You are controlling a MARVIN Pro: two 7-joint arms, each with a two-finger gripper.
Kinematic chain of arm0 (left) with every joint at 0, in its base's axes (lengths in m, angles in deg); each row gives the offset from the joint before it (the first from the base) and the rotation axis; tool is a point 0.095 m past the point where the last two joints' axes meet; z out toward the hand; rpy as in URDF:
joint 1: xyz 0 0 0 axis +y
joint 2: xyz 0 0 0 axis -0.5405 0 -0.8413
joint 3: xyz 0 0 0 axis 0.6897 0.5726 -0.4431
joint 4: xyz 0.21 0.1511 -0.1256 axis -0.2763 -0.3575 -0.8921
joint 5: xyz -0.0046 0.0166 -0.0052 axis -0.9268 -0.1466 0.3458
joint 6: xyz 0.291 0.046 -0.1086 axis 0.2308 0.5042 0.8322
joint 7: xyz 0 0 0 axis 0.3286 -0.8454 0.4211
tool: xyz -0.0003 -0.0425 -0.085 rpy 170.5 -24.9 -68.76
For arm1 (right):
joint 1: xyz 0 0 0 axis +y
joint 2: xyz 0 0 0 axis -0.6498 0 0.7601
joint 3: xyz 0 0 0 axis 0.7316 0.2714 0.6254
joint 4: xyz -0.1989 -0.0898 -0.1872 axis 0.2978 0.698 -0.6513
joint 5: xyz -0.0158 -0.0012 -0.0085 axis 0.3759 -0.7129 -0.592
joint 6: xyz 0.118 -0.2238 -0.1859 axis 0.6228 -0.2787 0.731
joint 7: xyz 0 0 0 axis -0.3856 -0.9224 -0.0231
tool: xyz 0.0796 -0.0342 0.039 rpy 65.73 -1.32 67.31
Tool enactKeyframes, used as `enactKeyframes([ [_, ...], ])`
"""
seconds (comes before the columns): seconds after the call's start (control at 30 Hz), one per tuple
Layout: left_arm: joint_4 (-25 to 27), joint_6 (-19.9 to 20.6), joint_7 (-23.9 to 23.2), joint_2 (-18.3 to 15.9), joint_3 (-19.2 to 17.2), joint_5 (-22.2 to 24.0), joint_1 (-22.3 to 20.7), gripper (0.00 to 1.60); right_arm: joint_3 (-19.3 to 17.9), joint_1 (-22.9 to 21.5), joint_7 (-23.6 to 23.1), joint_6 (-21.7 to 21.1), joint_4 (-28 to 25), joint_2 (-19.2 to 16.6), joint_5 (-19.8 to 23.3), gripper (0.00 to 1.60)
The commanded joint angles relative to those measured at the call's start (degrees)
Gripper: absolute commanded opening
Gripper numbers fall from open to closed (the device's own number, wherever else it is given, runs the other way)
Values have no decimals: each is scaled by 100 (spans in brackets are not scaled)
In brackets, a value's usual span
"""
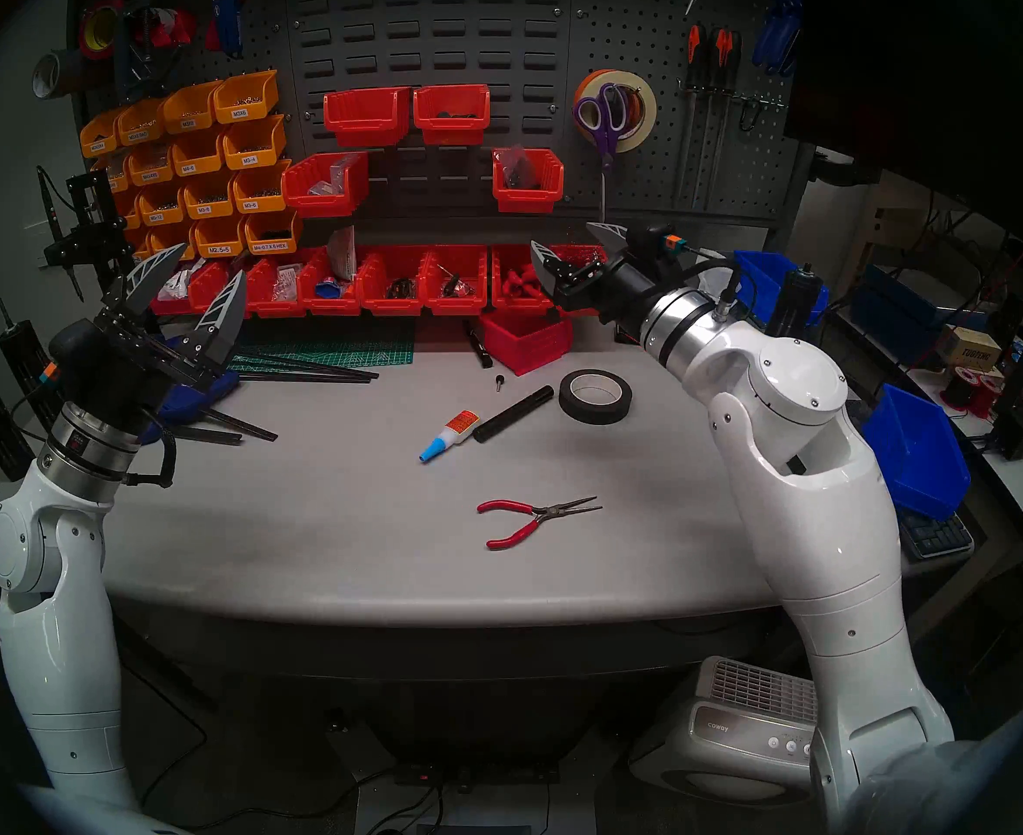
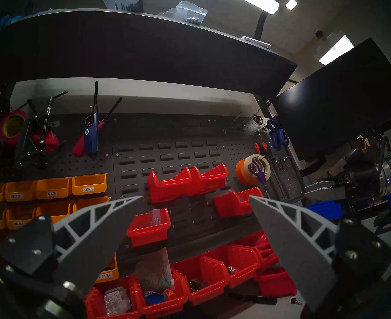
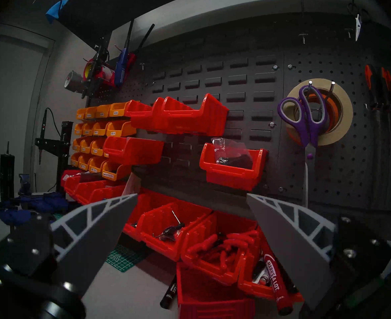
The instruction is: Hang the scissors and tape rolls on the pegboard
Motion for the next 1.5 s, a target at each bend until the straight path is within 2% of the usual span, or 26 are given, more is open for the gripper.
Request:
enactKeyframes([
  [0.0, 8, 2, -21, -29, 48, 73, -122, 160, -210, 537, 393, 115, -667, 54, -189, 160],
  [0.3, -62, 410, 28, 0, 132, 249, -63, 160, -195, 773, 410, 131, -855, 73, -228, 160],
  [0.43, -82, 408, 9, 6, 149, 226, -23, 160, -181, 894, 392, 156, -911, 105, -207, 160],
  [0.53, -29, 573, 110, 69, 159, 248, 29, 160, -177, 1053, 402, 211, -995, 144, -209, 160],
  [0.77, -115, 384, 156, 96, 160, 75, 36, 160, -248, 1352, 431, 303, -1150, 199, -186, 160],
  [1.0, -108, 371, 185, 144, 141, 93, 71, 160, -289, 1611, 458, 402, -1250, 236, -159, 160],
  [1.47, 34, 431, 71, 161, 92, 189, 179, 160, -246, 1710, 455, 435, -1341, 244, -156, 160],
])
